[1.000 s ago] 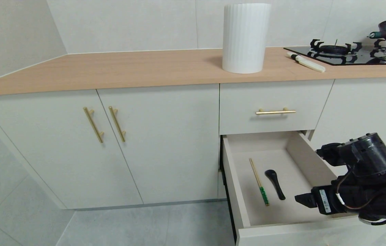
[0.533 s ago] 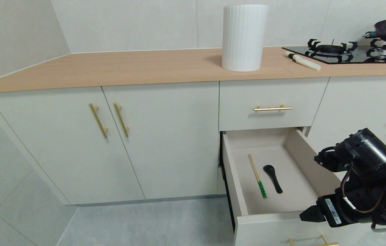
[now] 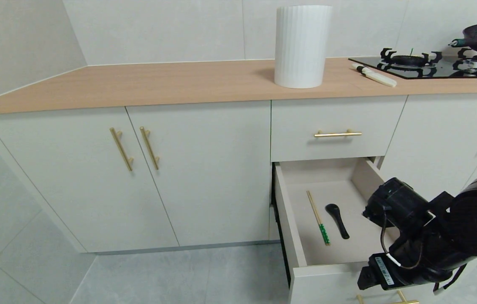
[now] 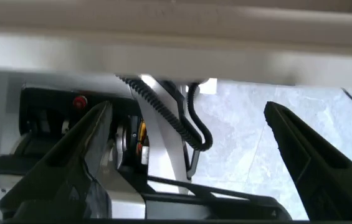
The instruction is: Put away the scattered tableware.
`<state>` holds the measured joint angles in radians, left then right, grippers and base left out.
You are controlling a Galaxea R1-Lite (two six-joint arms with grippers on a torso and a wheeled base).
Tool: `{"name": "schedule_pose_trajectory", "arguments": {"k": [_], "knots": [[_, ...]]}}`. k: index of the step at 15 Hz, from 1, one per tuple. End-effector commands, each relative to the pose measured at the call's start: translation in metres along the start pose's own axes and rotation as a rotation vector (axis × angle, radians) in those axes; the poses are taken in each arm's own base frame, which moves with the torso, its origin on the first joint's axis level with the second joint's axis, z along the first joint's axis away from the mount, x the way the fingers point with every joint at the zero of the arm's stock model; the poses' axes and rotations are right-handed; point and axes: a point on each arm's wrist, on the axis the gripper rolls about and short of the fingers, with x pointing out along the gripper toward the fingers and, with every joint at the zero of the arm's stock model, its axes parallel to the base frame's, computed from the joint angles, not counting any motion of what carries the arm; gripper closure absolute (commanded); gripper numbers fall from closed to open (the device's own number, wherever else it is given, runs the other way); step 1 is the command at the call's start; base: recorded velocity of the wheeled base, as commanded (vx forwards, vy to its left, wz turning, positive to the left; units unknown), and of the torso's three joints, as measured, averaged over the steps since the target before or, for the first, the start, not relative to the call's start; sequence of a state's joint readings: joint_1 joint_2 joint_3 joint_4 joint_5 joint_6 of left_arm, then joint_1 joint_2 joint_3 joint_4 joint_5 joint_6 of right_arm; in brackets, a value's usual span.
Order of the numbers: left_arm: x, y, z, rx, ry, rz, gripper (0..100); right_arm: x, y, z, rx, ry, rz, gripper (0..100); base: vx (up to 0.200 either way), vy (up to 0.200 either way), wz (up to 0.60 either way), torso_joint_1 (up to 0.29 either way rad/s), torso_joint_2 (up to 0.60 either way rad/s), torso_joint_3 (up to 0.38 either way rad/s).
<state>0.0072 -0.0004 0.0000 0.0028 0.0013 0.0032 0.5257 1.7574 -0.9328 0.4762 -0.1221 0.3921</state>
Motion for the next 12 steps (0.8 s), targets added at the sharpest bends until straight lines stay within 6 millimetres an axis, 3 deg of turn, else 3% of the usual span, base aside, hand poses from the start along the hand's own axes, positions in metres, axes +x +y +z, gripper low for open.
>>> {"name": "schedule_pose_trajectory", "arguments": {"k": [1,7,12], "knots": [[0.0,0.0,0.0,0.0,0.001,0.001,0,0.01,0.002,0.003,0.001,0.026,-0.013,0,0.0,0.0,0.0,0.0,0.0,0.0],[0.0,0.0,0.0,0.0,0.001,0.001,0,0.013,-0.001,0.009,0.024,-0.034,-0.064,0,0.0,0.0,0.0,0.0,0.0,0.0],[0.0,0.0,0.0,0.0,0.001,0.001,0,0.021,-0.003,0.032,0.076,-0.15,-0.066,0,0.0,0.0,0.0,0.0,0.0,0.0]]}}
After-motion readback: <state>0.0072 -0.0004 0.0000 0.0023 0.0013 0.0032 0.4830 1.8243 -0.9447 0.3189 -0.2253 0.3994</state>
